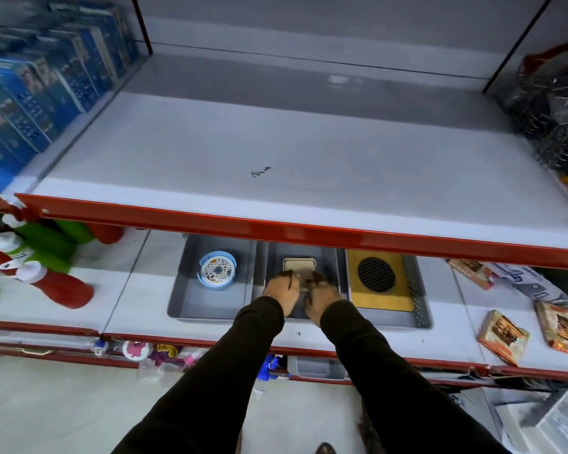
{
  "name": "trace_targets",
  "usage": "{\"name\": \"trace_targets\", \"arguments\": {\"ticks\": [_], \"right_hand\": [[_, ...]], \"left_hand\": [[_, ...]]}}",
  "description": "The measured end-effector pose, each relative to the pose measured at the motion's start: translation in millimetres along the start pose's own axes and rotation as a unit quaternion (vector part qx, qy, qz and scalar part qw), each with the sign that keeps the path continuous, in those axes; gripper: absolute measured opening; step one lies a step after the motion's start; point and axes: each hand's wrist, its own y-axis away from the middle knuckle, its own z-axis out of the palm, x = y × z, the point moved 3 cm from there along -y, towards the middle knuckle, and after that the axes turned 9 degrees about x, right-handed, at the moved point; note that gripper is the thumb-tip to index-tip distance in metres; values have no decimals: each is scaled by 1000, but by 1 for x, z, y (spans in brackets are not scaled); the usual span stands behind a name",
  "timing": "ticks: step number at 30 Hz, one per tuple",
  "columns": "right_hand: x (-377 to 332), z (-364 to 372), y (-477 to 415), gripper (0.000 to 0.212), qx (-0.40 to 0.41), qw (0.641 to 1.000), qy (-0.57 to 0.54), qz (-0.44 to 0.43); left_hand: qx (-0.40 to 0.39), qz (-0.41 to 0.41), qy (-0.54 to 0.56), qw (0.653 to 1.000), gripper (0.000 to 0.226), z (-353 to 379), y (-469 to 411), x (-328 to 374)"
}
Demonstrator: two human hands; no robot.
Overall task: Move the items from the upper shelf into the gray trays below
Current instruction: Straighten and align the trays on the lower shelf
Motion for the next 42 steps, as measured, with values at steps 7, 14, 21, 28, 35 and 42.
{"name": "trace_targets", "arguments": {"ticks": [7,14,21,28,35,42], "right_hand": [[8,5,-1,44,-36,998,-51,-8],[20,5,-11,47,-12,921,-337,198],[21,13,-10,51,-22,865,-439,244],[20,4,-4,51,-6,854,-469,226],[56,-31,27,49,107,677,-680,261],[137,-58,55,60,125,485,-792,349]], "left_hand": [[-30,-49,-4,998,47,15,3,-5],[35,-148,189,970,57,15,-14,-14],[32,-190,343,919,55,22,-20,-22],[56,-181,368,910,56,18,-14,-14],[107,-154,434,881,52,30,19,32],[-4,-176,552,815,58,98,61,87]]}}
